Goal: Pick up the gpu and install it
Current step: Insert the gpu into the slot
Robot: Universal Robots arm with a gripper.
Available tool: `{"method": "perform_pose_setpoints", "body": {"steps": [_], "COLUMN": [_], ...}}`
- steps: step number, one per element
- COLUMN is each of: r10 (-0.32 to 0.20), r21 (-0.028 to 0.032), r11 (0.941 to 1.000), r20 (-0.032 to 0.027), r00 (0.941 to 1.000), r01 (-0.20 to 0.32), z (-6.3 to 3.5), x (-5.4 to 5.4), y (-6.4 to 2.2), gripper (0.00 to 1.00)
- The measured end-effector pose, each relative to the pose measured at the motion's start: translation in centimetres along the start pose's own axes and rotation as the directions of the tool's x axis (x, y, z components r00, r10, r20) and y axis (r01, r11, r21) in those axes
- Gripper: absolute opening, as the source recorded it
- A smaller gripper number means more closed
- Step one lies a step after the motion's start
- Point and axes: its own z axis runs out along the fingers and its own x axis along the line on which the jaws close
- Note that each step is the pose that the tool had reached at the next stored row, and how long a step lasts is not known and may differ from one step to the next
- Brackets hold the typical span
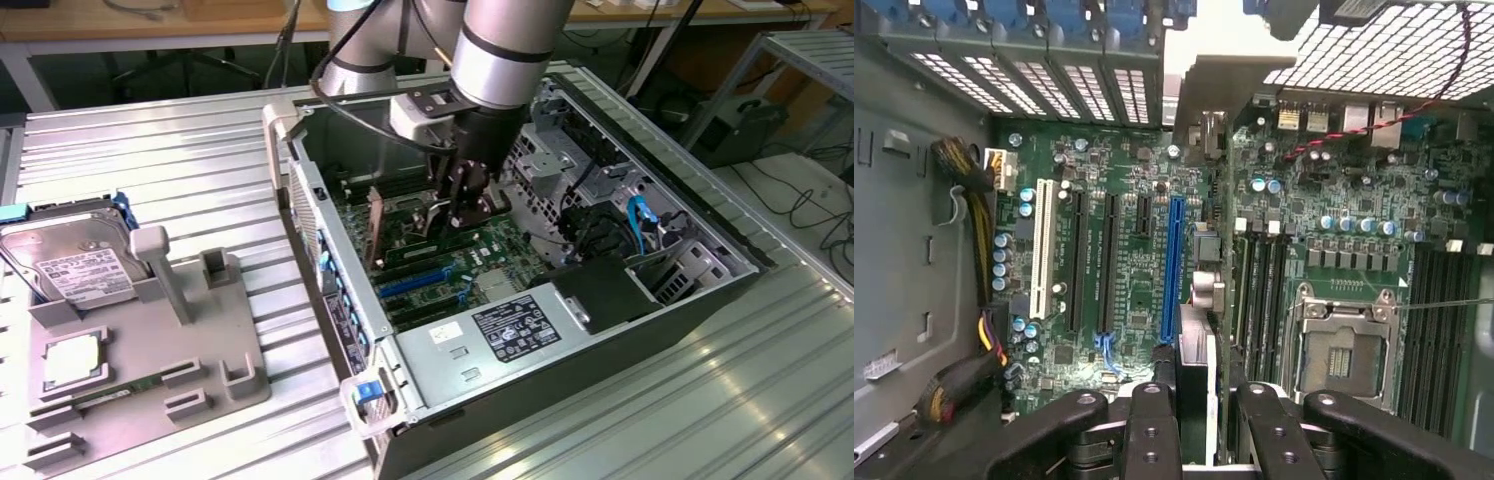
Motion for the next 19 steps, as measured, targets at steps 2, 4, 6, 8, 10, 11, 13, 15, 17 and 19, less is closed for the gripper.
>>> {"method": "perform_pose_setpoints", "body": {"steps": [2,4,6,8,10,11,13,15,17,19], "r10": [0.008,0.023,0.033,0.033,0.033,0.033,0.033,0.033,0.033,0.033], "r21": [0.0003,0.0006,0.0011,0.0032,0.0033,0.0034,0.0034,0.0034,0.0036,0.0061], "r11": [1.0,0.9997,0.9994,0.9994,0.9994,0.9994,0.9994,0.9994,0.9994,0.9994], "r20": [0.0003,0.0007,0.0007,0.0008,0.001,0.0014,0.0015,0.0016,0.0017,0.0014], "r00": [1.0,0.9997,0.9994,0.9994,0.9994,0.9994,0.9994,0.9994,0.9994,0.9994], "r01": [-0.008,-0.023,-0.033,-0.033,-0.033,-0.033,-0.033,-0.033,-0.033,-0.033], "z": [0.32,0.73,0.9,0.98,0.99,1.0,1.0,1.02,1.14,1.33], "x": [-0.1,-0.2,-0.3,-0.3,-0.3,-0.3,-0.3,-0.3,-0.3,-0.4], "y": [-0.02,-0.04,-0.04,-0.05,-0.05,-0.05,-0.05,-0.02,0.29,0.72], "gripper": [0.28,0.28,0.28,0.28,0.28,0.28,0.28,0.28,0.28,0.28]}}
